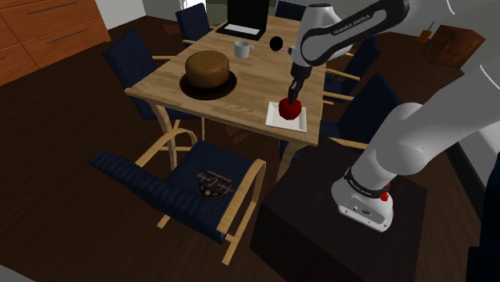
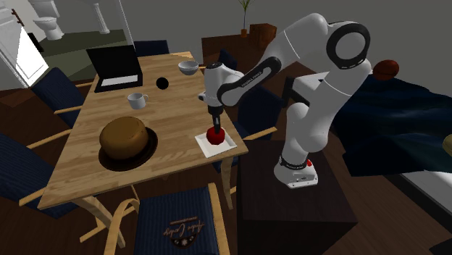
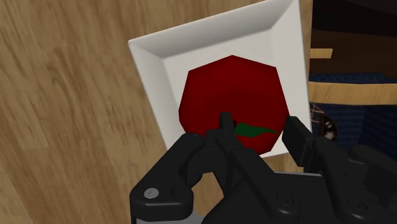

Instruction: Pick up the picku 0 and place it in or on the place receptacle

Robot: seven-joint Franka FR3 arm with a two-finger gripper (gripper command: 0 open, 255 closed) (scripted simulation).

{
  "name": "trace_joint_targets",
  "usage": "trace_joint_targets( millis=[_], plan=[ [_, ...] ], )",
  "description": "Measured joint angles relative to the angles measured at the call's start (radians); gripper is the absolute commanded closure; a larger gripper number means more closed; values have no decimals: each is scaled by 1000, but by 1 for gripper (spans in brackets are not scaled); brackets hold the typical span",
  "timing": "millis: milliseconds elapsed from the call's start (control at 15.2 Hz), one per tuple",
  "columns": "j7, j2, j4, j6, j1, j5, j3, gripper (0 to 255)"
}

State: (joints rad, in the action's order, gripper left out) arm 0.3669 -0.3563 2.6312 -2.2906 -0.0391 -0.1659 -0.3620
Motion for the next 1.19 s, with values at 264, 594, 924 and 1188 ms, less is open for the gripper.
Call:
trace_joint_targets(
  millis=[264, 594, 924, 1188],
  plan=[
    [2, 9, 5, -15, 0, 1, -3, 255],
    [2, 9, 5, -16, -1, 1, -3, 0],
    [0, -2, -2, 2, 0, 0, 0, 0],
    [-6, -57, -59, 112, 2, -1, 16, 0]
  ],
)
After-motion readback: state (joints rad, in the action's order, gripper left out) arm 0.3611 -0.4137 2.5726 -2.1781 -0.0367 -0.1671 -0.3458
